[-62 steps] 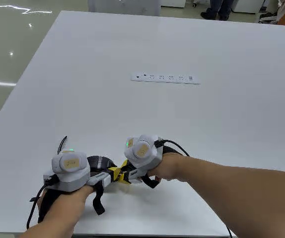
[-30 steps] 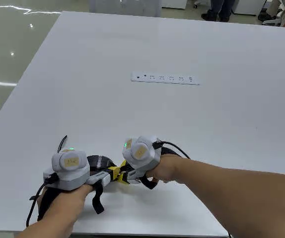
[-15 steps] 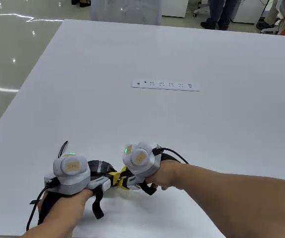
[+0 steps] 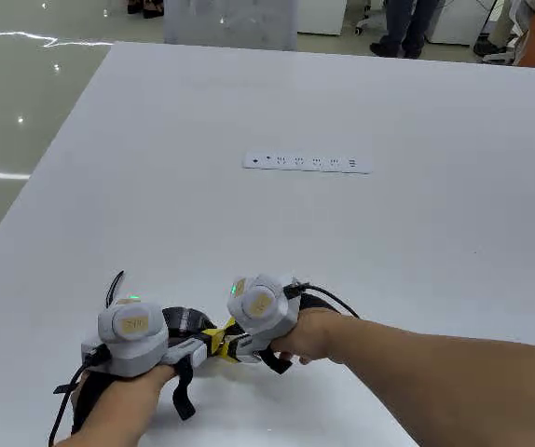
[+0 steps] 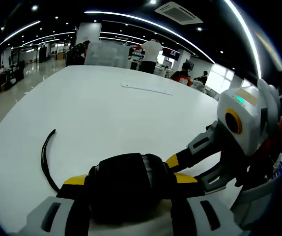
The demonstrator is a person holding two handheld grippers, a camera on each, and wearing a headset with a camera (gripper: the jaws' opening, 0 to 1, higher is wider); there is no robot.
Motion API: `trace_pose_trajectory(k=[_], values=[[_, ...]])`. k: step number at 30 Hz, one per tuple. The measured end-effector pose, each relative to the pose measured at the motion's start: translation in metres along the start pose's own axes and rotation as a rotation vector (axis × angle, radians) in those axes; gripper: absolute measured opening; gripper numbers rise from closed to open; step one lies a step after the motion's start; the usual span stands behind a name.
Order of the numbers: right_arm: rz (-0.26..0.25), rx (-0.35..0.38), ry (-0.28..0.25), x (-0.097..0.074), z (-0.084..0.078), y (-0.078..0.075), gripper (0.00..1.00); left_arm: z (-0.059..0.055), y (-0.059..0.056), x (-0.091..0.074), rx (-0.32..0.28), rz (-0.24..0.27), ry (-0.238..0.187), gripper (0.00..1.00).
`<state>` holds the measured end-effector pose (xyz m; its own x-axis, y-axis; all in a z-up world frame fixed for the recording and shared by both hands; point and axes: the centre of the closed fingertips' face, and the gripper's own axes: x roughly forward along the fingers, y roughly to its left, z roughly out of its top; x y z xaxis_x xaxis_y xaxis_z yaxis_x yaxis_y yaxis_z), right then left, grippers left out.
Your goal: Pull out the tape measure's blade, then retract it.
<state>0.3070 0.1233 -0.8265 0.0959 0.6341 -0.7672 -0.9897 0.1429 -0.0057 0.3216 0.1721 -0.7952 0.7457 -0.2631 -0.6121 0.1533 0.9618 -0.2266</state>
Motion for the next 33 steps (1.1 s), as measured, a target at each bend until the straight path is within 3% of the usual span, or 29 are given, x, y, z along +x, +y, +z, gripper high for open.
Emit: trace_pose_trajectory(k=[3, 5, 11, 13, 16, 17, 18, 20, 23, 26, 30, 33], values=[[-0.011, 0.020, -0.020, -0.008, -0.006, 0.000, 0.31, -0.003, -0.001, 0.000, 0.023, -0.003, 0.023, 0.64], [-0.025, 0.029, -0.027, -0.017, -0.010, -0.002, 0.31, -0.009, 0.003, -0.002, 0.021, 0.012, 0.073, 0.65], [-0.066, 0.066, -0.073, -0.050, -0.020, -0.011, 0.33, 0.007, 0.010, -0.013, 0.012, -0.013, 0.044, 0.69], [-0.089, 0.071, -0.065, -0.063, -0.027, -0.017, 0.33, 0.012, 0.012, -0.017, 0.027, -0.057, 0.048, 0.71], [-0.124, 0.096, -0.095, -0.084, -0.030, -0.023, 0.35, 0.010, 0.002, -0.023, 0.030, -0.202, 0.089, 0.80], [-0.143, 0.104, -0.111, -0.094, -0.031, -0.025, 0.36, 0.013, -0.002, -0.027, 0.052, -0.251, 0.095, 0.82], [-0.153, 0.107, -0.121, -0.100, -0.031, -0.026, 0.36, 0.017, -0.001, -0.029, 0.086, -0.261, 0.080, 0.84], [-0.180, 0.113, -0.132, -0.114, -0.036, -0.029, 0.37, 0.022, 0.005, -0.034, 0.165, -0.242, 0.066, 0.91], [-0.193, 0.124, -0.134, -0.130, -0.044, -0.027, 0.41, 0.027, 0.010, -0.039, 0.171, -0.239, 0.054, 1.00], [-0.214, 0.134, -0.142, -0.145, -0.050, -0.026, 0.48, 0.029, 0.017, -0.043, 0.171, -0.242, 0.055, 1.00], [-0.256, 0.182, -0.154, -0.163, -0.062, -0.023, 0.57, 0.029, 0.030, -0.052, 0.286, -0.225, 0.034, 1.00], [-0.284, 0.224, -0.171, -0.175, -0.071, -0.020, 0.68, 0.025, 0.032, -0.062, 0.298, -0.253, 0.034, 1.00]])
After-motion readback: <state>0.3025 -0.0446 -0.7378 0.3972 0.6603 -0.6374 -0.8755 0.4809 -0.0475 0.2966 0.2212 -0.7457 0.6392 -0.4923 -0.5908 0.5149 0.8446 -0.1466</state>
